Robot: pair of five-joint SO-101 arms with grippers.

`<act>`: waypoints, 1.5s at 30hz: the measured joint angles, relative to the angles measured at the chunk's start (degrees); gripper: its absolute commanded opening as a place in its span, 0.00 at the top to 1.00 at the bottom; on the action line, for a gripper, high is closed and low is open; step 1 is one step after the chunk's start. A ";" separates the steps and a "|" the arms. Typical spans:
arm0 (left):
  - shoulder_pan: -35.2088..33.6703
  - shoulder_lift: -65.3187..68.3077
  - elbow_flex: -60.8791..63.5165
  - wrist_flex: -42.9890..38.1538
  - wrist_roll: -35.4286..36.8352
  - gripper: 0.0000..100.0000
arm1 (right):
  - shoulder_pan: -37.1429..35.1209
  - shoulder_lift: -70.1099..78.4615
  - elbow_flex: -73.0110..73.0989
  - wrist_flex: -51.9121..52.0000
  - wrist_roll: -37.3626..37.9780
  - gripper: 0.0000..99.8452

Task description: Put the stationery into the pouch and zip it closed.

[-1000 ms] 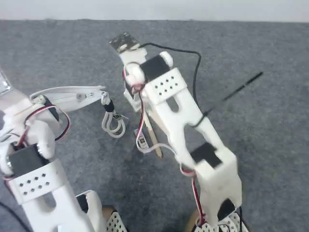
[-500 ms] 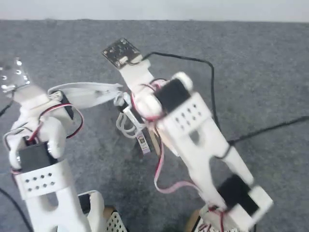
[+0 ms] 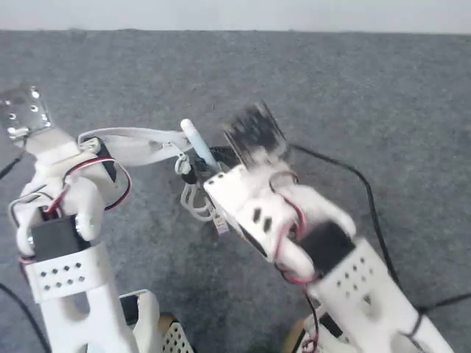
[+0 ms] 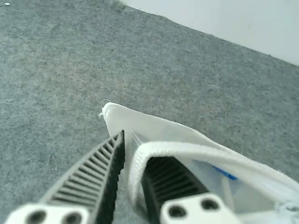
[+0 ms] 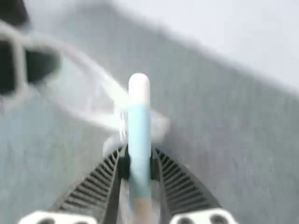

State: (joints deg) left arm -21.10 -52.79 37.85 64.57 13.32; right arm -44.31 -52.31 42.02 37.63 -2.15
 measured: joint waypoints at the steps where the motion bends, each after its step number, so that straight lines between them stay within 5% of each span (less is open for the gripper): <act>1: 0.00 0.00 0.00 0.00 0.00 0.99 | -0.09 -2.55 4.22 -4.92 0.00 0.99; 11: 0.00 0.00 0.00 0.00 0.00 0.99 | -7.56 -14.59 29.63 -44.84 -0.09 0.99; 32: 0.00 0.00 0.00 0.00 0.00 0.99 | -8.09 -13.98 34.64 -79.12 -0.09 0.99; 45: 0.09 0.00 1.14 0.00 0.00 0.99 | -8.53 5.89 20.13 -84.66 -0.09 0.99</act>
State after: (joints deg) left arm -21.01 -52.79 38.99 64.57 13.32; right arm -52.84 -46.42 62.15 -47.03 -2.24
